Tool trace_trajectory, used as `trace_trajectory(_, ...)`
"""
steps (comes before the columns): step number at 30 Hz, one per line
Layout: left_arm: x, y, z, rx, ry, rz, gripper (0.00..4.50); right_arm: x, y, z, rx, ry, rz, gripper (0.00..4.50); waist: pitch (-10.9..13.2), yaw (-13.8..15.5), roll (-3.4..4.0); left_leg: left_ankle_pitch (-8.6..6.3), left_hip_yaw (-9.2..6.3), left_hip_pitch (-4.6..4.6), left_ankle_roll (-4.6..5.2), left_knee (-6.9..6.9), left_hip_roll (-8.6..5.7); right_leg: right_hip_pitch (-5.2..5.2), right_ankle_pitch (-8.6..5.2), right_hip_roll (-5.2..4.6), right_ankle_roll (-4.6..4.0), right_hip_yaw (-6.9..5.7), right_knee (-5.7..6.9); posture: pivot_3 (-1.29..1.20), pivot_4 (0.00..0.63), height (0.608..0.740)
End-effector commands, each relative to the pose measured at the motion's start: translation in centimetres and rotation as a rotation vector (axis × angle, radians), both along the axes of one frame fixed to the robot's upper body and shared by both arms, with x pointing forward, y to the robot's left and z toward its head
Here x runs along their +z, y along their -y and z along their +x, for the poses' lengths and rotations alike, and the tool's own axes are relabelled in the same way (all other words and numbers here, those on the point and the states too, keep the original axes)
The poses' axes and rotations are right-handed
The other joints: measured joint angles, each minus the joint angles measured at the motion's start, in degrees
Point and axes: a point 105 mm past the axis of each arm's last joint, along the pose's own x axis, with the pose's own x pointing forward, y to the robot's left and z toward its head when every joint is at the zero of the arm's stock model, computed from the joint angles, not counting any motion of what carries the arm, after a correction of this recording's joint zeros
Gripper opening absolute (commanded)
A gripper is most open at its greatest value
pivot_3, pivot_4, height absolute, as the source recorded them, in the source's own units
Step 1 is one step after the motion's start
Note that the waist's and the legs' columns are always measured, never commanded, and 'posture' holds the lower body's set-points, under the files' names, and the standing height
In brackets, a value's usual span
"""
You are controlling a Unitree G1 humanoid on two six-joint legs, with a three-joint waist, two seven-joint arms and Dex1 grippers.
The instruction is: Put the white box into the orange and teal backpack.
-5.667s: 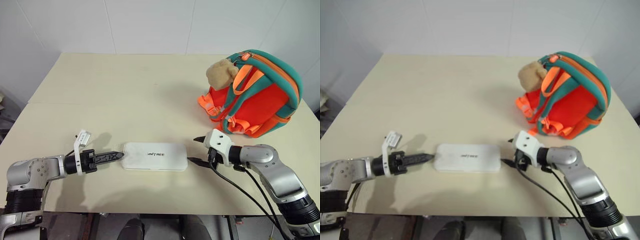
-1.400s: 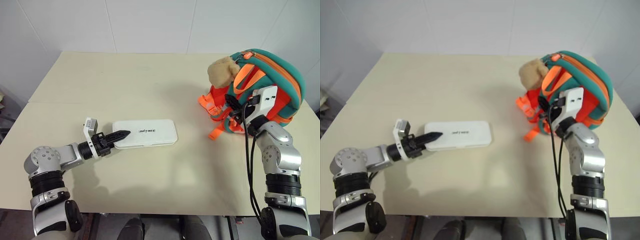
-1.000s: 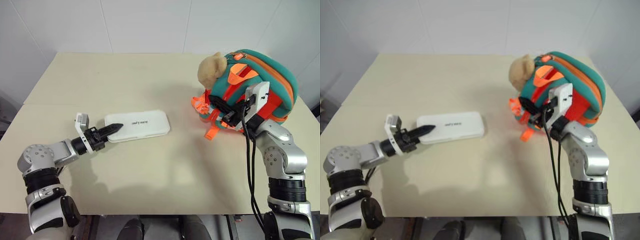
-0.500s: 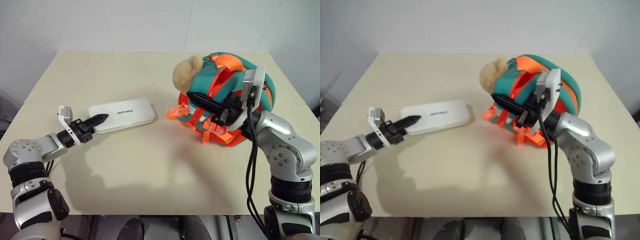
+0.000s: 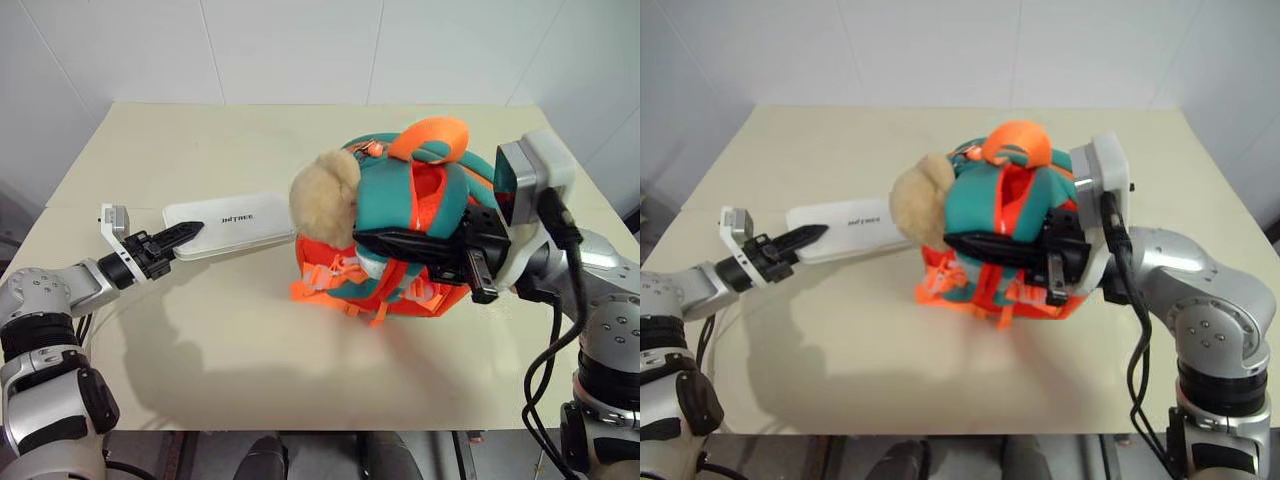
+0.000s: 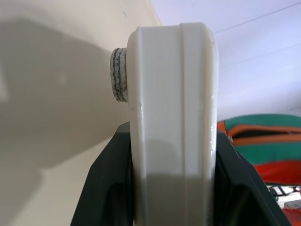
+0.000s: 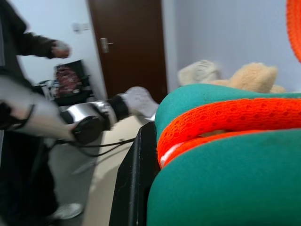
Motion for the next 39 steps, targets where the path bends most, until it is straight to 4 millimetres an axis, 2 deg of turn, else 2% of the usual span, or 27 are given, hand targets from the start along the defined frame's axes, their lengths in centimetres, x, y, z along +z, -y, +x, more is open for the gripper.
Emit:
trace_trajectory(1,1.9,-0.7,-0.1,-0.002,0.072,0.022,1.42,0.1,-0.5,-2.1,0.102,0.078,-0.045,0.49,0.0,0.0,-0.01,0.00,0.00,0.00,0.00,0.00,0.00,0.00,0.00,0.00,0.00,0.00,0.01,0.00,0.150,0.740)
trace_trajectory(6,2.6,-1.1,-0.6,-0.020,0.118,0.059,1.42,-2.3,-0.4,-2.0,0.107,0.083,-0.140,0.49,0.0,0.0,-0.04,-0.01,0.02,0.00,0.01,0.02,0.01,0.00,0.00,0.02,0.00,0.00,0.01,0.00,0.150,0.740)
trace_trajectory(10,3.9,-1.5,-1.5,-0.030,0.219,0.116,1.42,-3.7,0.0,-1.7,0.101,0.093,-0.189,0.49,0.0,0.0,-0.05,-0.01,0.03,0.00,0.02,0.06,0.01,0.00,0.00,0.02,0.00,0.00,0.04,0.00,0.150,0.740)
trace_trajectory(13,5.1,-1.6,-2.4,-0.046,0.306,0.161,1.42,-4.3,0.5,-1.2,0.086,0.086,-0.191,0.49,0.0,0.0,-0.05,-0.01,0.03,0.01,0.02,0.06,0.02,0.00,0.00,0.02,0.00,0.00,0.06,0.00,0.150,0.740)
trace_trajectory(15,6.6,-1.7,-3.4,-0.058,0.445,0.209,1.42,-4.9,1.2,-0.7,0.077,0.075,-0.208,0.49,0.0,0.0,-0.05,-0.01,0.03,0.01,0.02,0.08,0.03,0.01,0.00,0.01,0.00,0.01,0.06,0.00,0.150,0.740)
trace_trajectory(18,7.7,-1.6,-4.4,-0.082,0.557,0.242,1.42,-5.4,1.9,-0.4,0.076,0.078,-0.233,0.49,0.0,0.1,-0.07,-0.01,0.04,0.00,0.02,0.08,0.04,0.01,0.00,0.01,0.00,0.01,0.03,0.00,0.150,0.740)
trace_trajectory(22,10.1,-1.0,-6.0,-0.144,0.763,0.249,1.41,-5.8,2.4,0.6,0.057,0.093,-0.256,0.49,0.0,0.1,-0.08,-0.01,0.04,0.01,0.02,0.09,0.05,0.04,0.00,0.01,-0.01,0.00,0.02,0.00,0.150,0.740)
trace_trajectory(33,12.3,-0.2,-8.5,-0.259,1.007,0.331,1.41,-5.5,2.1,1.7,0.033,0.120,-0.231,0.49,0.0,0.0,-0.08,-0.02,0.04,0.04,0.03,0.07,0.08,0.07,0.00,0.03,-0.01,-0.01,-0.01,0.00,0.150,0.740)
trace_trajectory(39,12.4,0.9,-9.0,-0.339,1.056,0.348,1.41,-5.5,2.1,1.9,0.026,0.124,-0.228,0.49,0.0,0.1,-0.07,-0.03,0.04,0.03,0.04,0.10,0.08,0.09,0.00,0.03,-0.01,-0.02,0.01,0.00,0.150,0.740)
